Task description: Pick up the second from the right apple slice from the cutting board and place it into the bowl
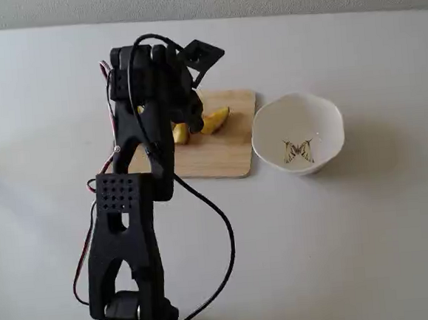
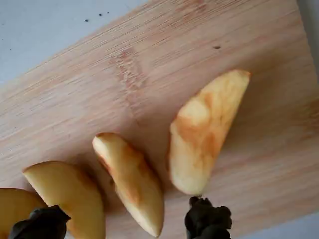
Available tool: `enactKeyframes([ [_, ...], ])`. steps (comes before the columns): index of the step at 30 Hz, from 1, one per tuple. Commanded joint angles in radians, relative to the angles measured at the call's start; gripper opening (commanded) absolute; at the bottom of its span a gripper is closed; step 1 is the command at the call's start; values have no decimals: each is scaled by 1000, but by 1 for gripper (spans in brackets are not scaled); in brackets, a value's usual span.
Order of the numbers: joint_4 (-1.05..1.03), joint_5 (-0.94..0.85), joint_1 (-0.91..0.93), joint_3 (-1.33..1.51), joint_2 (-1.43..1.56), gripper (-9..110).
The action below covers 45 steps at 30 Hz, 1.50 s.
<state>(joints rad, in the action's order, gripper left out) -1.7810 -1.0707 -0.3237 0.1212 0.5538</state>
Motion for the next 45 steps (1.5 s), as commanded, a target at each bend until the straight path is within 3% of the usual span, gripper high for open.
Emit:
enactKeyframes([
  [1,-41,-3,-18,-18,-9,30],
  [45,91,-31,-49,-91,-109,20],
])
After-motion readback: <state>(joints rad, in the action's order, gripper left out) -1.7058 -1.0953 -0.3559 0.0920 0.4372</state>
